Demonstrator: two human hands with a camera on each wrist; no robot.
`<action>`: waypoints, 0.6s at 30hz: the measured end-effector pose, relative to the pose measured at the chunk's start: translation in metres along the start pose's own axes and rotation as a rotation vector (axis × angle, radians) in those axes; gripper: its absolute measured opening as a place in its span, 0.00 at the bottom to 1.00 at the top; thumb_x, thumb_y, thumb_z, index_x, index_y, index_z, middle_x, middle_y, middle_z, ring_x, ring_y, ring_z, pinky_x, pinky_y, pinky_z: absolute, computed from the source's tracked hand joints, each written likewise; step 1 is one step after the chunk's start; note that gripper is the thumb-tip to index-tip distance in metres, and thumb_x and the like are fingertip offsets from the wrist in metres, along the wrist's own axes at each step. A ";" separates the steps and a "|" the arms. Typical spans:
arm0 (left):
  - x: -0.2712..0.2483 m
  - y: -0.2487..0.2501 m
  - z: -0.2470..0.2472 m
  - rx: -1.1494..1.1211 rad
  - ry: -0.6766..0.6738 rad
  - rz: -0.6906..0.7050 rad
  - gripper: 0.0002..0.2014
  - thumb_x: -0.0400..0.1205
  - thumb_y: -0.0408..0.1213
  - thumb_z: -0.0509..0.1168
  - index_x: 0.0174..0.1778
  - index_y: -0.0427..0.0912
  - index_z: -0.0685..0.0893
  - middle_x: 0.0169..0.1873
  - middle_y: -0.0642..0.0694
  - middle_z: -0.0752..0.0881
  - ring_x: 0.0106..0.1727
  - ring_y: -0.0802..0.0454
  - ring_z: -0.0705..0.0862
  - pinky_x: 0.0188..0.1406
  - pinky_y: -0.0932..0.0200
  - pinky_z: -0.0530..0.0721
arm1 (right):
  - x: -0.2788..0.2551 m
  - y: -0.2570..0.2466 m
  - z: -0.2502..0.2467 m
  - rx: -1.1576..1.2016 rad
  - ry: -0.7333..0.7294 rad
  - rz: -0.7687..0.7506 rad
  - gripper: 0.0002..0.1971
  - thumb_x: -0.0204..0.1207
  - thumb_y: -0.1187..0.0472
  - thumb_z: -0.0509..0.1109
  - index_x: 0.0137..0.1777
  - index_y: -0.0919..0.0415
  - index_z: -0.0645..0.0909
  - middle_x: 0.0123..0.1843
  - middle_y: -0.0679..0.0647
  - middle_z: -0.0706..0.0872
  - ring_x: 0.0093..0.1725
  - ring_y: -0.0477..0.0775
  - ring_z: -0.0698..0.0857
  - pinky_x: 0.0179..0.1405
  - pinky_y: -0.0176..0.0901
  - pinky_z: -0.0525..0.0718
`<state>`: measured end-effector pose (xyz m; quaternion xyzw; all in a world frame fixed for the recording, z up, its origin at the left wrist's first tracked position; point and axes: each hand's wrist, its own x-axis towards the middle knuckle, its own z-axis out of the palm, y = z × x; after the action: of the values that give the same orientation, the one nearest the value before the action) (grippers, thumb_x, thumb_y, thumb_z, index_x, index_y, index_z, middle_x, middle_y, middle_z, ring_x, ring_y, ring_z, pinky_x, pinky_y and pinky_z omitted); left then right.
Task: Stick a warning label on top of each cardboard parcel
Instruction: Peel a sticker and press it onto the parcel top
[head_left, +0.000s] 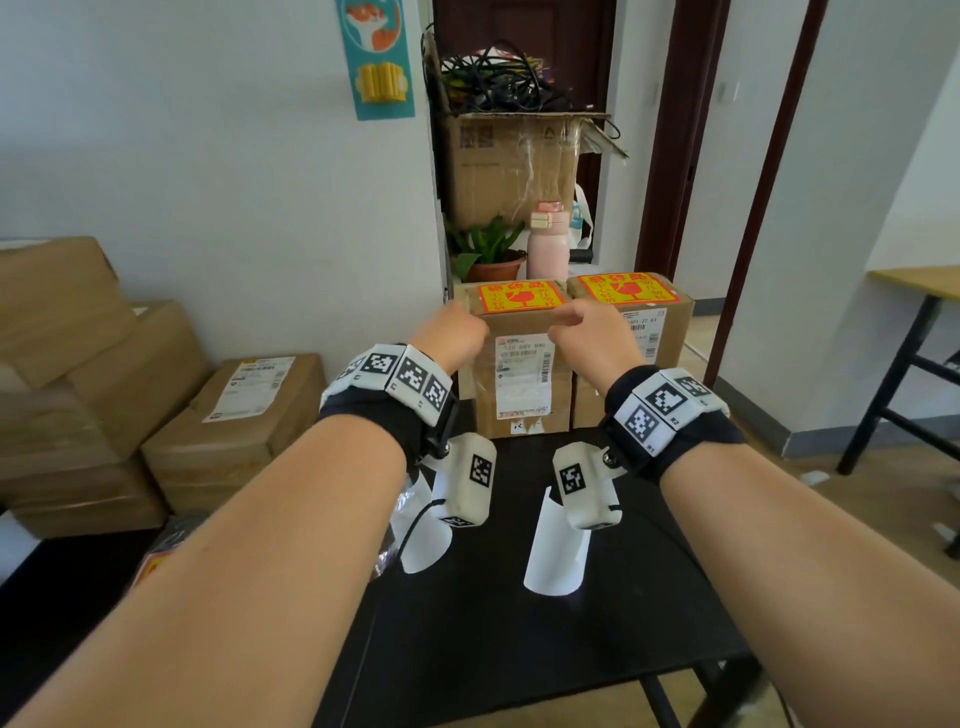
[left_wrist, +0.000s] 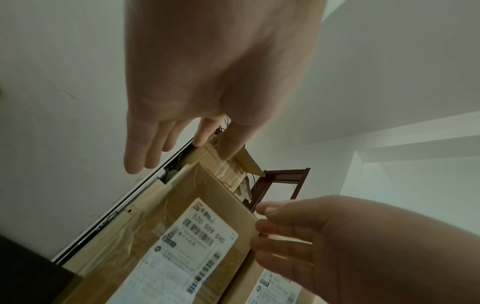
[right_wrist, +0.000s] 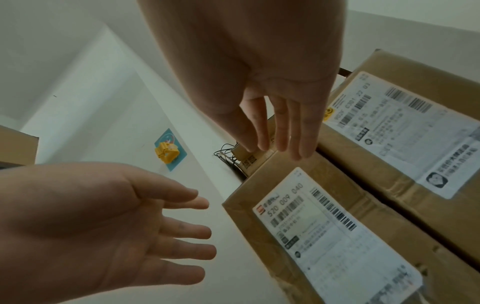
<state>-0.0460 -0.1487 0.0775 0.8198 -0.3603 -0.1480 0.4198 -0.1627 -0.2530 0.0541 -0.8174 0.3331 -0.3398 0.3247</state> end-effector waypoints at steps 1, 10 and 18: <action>-0.007 0.000 -0.006 0.011 0.026 -0.008 0.13 0.87 0.29 0.54 0.37 0.45 0.72 0.37 0.48 0.73 0.44 0.47 0.76 0.37 0.61 0.75 | -0.003 -0.004 0.001 0.008 0.000 -0.004 0.14 0.81 0.64 0.64 0.65 0.61 0.82 0.65 0.57 0.84 0.65 0.57 0.81 0.66 0.51 0.80; -0.060 -0.053 -0.046 0.241 -0.035 -0.132 0.18 0.85 0.32 0.60 0.70 0.33 0.79 0.67 0.36 0.82 0.66 0.40 0.82 0.35 0.63 0.79 | -0.055 -0.022 0.037 -0.016 -0.173 -0.015 0.14 0.82 0.62 0.64 0.65 0.58 0.84 0.65 0.54 0.84 0.64 0.55 0.82 0.62 0.45 0.79; -0.102 -0.082 -0.017 0.251 -0.155 -0.130 0.16 0.84 0.33 0.60 0.64 0.33 0.84 0.60 0.36 0.86 0.60 0.40 0.86 0.57 0.50 0.85 | -0.100 -0.001 0.048 -0.138 -0.278 0.073 0.13 0.83 0.64 0.61 0.57 0.66 0.87 0.58 0.59 0.87 0.60 0.59 0.84 0.55 0.43 0.77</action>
<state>-0.0693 -0.0337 0.0165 0.8736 -0.3534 -0.1913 0.2744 -0.1797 -0.1609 -0.0059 -0.8644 0.3368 -0.1876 0.3228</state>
